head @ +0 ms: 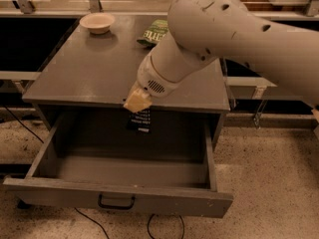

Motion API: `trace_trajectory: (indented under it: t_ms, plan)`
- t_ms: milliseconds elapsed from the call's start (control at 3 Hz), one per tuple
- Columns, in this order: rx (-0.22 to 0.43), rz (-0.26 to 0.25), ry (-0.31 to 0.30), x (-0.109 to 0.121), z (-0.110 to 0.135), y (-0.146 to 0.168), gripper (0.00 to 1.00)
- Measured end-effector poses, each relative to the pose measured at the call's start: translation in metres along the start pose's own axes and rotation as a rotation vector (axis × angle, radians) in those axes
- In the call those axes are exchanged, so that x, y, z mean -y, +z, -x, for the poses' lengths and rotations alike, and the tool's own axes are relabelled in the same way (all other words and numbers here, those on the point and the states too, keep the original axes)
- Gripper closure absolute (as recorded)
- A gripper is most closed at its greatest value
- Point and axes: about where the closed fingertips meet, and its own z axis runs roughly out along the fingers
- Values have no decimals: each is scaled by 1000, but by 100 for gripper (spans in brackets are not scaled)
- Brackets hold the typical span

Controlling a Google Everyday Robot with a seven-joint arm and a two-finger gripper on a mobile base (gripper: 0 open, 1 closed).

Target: Place rxbar blueberry into top drawer

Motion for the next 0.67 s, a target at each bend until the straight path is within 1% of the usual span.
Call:
trace_trajectory:
  t_ms: [333, 667]
  plan:
    - [-9, -7, 37, -7, -18, 3, 100]
    - [-9, -7, 38, -7, -19, 3, 100]
